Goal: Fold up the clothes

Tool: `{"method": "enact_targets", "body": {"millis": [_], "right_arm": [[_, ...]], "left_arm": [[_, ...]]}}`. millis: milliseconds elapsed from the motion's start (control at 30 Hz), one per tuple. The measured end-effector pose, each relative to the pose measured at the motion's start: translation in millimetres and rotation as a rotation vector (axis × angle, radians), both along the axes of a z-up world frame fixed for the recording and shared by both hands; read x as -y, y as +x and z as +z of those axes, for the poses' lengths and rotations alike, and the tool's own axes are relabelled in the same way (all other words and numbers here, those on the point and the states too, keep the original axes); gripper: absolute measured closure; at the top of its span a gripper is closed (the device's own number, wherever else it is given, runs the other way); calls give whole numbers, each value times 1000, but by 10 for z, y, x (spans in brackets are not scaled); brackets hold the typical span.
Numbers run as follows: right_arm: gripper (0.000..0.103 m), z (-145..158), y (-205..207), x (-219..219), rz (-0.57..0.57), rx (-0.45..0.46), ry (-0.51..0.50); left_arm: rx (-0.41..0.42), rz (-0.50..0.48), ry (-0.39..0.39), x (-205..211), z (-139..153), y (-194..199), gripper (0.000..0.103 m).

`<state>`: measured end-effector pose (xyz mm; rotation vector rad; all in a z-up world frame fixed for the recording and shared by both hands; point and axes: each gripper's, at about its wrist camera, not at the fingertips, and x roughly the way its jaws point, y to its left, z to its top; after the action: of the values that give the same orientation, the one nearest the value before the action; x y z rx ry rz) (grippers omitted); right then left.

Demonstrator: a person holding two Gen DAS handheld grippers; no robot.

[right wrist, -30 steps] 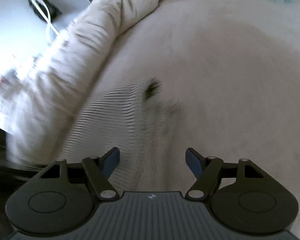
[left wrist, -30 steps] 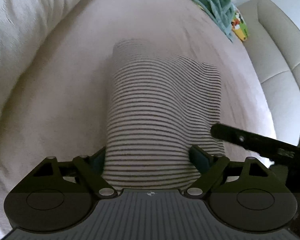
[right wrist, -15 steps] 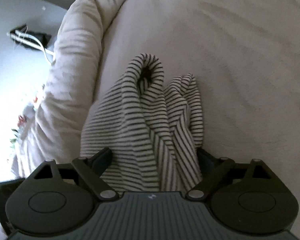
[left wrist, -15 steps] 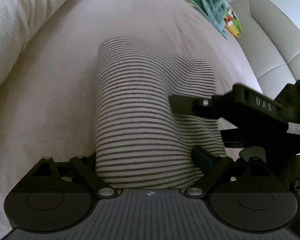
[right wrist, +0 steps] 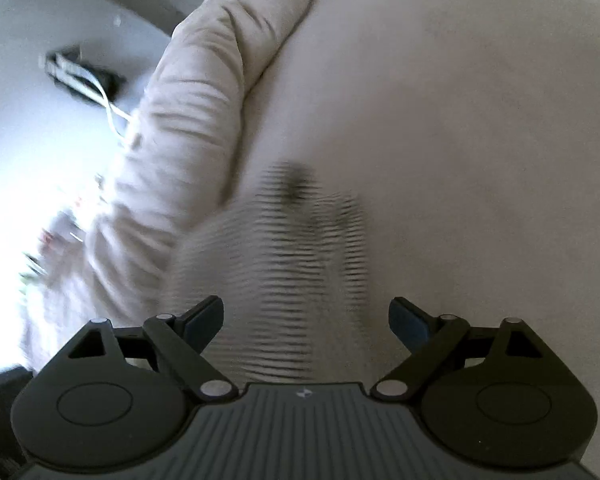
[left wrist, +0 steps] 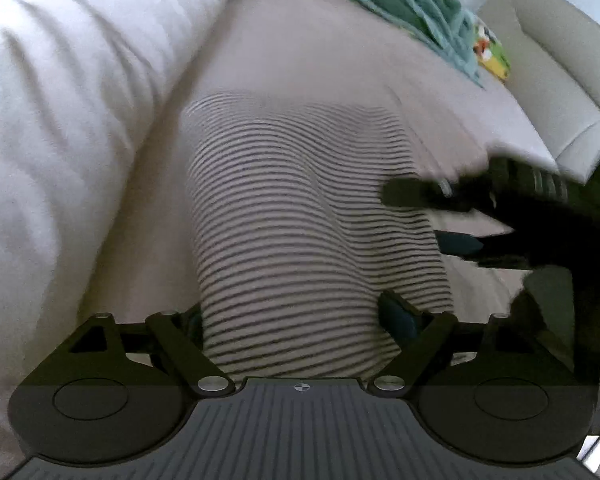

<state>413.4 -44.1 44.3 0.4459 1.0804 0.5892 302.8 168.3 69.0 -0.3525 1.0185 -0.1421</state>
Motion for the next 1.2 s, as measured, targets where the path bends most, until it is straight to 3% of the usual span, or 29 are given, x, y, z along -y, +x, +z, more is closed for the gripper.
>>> {"method": "enact_targets", "body": {"millis": [167,333,400,533,667,767,833,867,933,1000,1067,1200], "right_arm": [[3,274,-416,49,93,267,-266],[3,161,-542,-40,123,397,-528],[4,174,-487,-23,74,382,-534],[4,488,-601,128,17,452,-373],[0,651,-852,-118,225,550,-340],[0,524,-1012,-403,435,572,-409],[0,442,-1132,-554,506,642,-526],[1,442,-1181,-593,502,716,-600],[1,497,-1148,-572,381,797,-712],[1,562,-984,-462,228,777,-778],[1,546,-867,-343,183,728,-811],[1,701,-759,-145,159,617,-637]], "left_arm": [[36,86,-71,-227,135,-225,10],[13,157,-130,-354,72,-332,10],[13,174,-145,-379,55,-375,10],[39,192,-164,-396,77,-421,11],[52,202,-189,-419,153,-412,20],[29,189,-178,-405,128,-349,28],[36,172,-167,-349,159,-294,27],[47,161,-162,-322,184,-276,26],[68,142,-167,-283,218,-258,23],[56,128,-139,-220,169,-222,21],[36,112,-77,-146,98,-204,21],[31,90,-64,-43,51,-191,21]]}}
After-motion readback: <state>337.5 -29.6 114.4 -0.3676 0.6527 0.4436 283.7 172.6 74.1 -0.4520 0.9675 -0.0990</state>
